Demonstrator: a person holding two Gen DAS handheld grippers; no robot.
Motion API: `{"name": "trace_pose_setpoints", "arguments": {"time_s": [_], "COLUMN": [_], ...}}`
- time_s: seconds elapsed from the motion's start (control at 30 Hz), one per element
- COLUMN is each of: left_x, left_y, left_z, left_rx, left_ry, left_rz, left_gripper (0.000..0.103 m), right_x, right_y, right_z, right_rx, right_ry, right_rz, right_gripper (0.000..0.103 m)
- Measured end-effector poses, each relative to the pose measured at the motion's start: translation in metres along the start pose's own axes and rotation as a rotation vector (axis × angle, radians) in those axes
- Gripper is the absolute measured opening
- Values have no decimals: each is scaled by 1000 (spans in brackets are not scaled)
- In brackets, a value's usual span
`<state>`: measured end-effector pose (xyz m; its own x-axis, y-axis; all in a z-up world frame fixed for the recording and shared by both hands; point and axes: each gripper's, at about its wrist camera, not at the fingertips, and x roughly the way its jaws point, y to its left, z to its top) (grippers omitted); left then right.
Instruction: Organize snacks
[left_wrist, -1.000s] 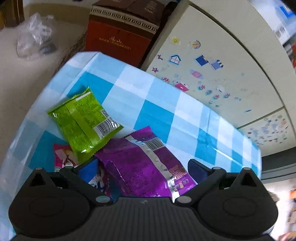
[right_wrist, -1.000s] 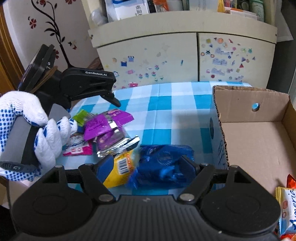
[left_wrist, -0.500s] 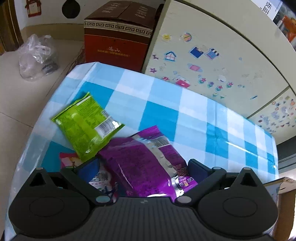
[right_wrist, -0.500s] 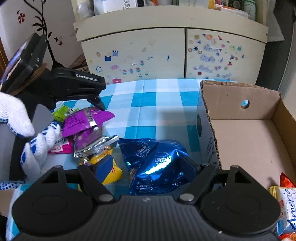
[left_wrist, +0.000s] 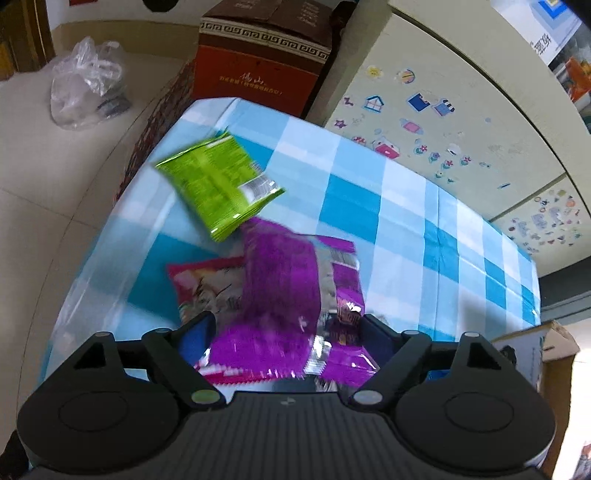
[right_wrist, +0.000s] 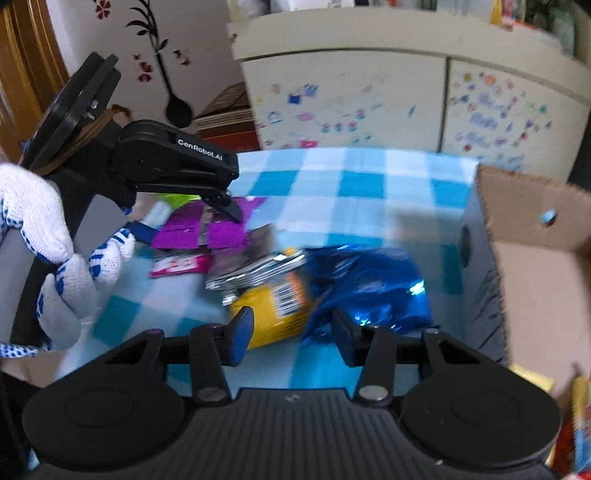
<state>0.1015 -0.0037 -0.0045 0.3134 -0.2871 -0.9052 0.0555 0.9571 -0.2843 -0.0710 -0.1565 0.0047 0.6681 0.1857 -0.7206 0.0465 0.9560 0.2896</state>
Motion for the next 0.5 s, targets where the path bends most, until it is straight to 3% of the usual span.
{"name": "trace_pose_setpoints", "arguments": {"time_s": [0.13, 0.2, 0.27, 0.4, 0.5], "left_x": [-7, -9, -9, -12, -12], "left_y": [14, 24, 33, 40, 34], "left_z": [-5, -7, -9, -7, -4], "left_rx": [-5, -33, -67, -133, -124], "left_ry": [19, 37, 54, 39, 25], "left_rz": [-9, -23, -37, -97, -107], "left_gripper": [89, 89, 88, 88, 89], "right_x": [-4, -9, -15, -23, -21], "right_y": [1, -5, -12, -16, -15], "right_z": [-6, -5, -4, 3, 8], "right_rx": [-5, 36, 65, 60, 18], "right_ry": [16, 11, -19, -98, -156], "right_rz": [26, 43, 50, -11, -77], "right_gripper": [46, 53, 68, 77, 86]}}
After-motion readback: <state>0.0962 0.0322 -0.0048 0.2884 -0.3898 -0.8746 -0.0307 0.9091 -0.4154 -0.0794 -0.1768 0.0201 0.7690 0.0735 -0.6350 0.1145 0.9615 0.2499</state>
